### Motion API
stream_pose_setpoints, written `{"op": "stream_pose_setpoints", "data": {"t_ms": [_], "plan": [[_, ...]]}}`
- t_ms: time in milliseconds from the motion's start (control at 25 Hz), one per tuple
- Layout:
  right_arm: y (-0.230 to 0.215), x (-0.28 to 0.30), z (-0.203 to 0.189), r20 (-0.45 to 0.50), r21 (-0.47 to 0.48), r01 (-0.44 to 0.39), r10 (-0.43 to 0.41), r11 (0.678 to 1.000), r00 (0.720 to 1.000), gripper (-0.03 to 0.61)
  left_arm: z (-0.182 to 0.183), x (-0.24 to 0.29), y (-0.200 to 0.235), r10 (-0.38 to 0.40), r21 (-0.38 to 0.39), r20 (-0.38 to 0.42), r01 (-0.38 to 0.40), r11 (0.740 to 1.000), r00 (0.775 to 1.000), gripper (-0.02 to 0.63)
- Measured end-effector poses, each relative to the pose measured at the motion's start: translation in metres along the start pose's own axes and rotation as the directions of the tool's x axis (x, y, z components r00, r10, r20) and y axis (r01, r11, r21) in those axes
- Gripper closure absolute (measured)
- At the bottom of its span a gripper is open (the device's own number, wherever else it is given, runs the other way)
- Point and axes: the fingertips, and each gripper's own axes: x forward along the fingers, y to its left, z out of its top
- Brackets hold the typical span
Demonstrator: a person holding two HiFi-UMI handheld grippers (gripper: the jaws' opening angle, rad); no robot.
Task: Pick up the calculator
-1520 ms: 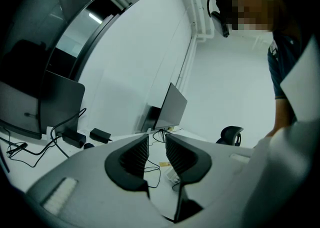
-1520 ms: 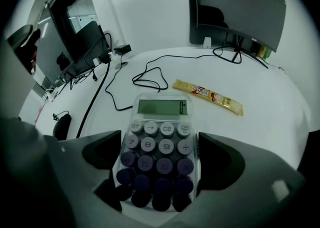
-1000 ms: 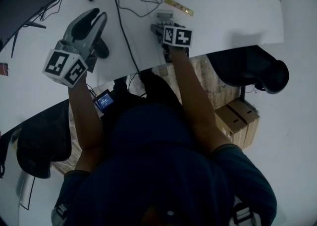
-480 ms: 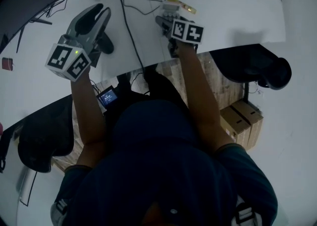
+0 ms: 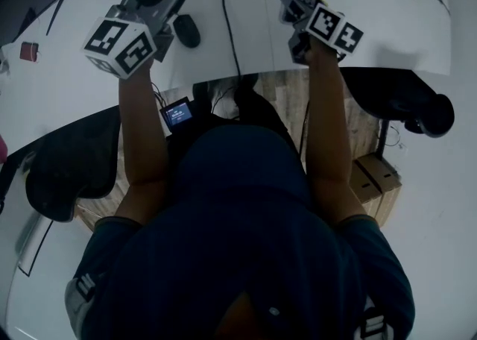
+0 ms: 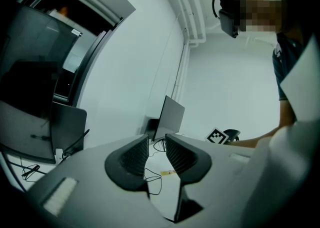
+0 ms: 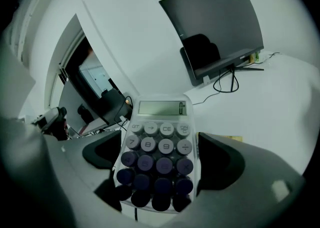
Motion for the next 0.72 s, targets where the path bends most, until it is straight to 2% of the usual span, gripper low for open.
{"op": "stream_pose_setpoints", "data": {"t_ms": [320,720], "plan": [[0.040,-0.034,0.041,0.118,-0.008,-0.059,0.059,0.998,0.991,0.091,0.015,-0.021,0.000,0.001,0.008,0.023,-0.001,1.000,1.000,0.512],[0.084,-0.079,0.084,0.237,-0.041,-0.114,0.120,0.993,0.964,0.091,0.036,-0.037,-0.005,-0.017,0.031,0.052,0.015,0.999,0.999,0.512]]}}
